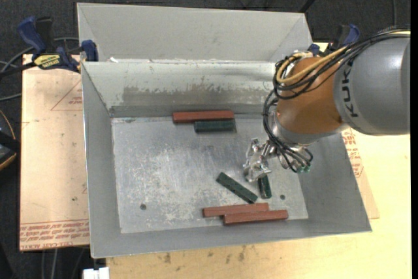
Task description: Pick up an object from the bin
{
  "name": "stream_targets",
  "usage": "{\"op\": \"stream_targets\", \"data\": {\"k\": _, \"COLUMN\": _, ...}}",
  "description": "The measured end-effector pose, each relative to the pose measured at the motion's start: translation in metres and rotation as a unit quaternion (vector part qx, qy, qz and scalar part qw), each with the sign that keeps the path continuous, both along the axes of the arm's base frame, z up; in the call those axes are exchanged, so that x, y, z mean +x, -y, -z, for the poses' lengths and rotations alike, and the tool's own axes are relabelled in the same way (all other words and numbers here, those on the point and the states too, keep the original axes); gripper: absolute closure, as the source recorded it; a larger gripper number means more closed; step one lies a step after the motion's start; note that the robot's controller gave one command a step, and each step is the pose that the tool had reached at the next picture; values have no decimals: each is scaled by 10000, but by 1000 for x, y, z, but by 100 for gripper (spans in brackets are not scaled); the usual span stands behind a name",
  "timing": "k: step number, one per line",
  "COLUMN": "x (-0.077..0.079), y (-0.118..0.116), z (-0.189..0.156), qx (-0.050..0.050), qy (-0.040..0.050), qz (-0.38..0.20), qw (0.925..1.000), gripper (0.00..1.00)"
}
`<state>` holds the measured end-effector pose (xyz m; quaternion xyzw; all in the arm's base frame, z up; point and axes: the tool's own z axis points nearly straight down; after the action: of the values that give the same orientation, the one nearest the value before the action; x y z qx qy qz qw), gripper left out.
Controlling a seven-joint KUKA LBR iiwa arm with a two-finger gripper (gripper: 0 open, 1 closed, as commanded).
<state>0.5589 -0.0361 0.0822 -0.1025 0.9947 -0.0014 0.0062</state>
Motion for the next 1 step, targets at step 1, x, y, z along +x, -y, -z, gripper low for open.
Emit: {"op": "stream_targets", "data": {"k": 1, "x": -2, "y": -1, "z": 2, "qx": 6, "qy": -42, "qz": -6, "qw": 10000, "gripper": 0}}
